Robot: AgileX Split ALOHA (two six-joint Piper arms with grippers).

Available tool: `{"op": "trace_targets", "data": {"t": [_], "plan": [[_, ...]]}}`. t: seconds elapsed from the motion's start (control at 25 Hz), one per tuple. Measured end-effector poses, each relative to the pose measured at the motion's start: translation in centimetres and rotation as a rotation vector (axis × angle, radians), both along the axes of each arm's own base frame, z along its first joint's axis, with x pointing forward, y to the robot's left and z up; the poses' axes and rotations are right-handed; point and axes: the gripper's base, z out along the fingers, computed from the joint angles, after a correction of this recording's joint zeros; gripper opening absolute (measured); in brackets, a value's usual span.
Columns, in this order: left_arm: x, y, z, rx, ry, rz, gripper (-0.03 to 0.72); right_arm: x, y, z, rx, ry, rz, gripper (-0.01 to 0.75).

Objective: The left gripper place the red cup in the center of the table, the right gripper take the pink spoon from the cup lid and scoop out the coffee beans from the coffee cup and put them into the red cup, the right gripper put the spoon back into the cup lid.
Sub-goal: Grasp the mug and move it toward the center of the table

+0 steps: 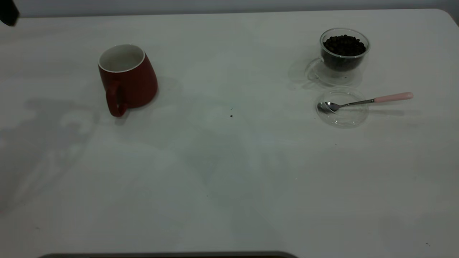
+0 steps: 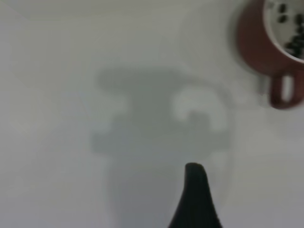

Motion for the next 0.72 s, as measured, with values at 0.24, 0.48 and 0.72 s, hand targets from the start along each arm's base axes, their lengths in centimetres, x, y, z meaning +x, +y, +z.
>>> {"op": "trace_targets", "data": {"t": [0.24, 0.48, 0.72], "plan": [[6.3, 0.7, -4.9, 0.108, 0.194, -0.095, 0.564, 0.0, 0.0, 0.0, 0.000, 0.000, 0.000, 0.465], [10.3, 0.1, -8.3, 0.170, 0.208, -0.267, 0.540, 0.0, 0.0, 0.0, 0.000, 0.000, 0.000, 0.465], [11.1, -1.6, -10.3, 0.247, 0.197, -0.584, 0.538, 0.0, 0.0, 0.0, 0.000, 0.000, 0.000, 0.465]]}}
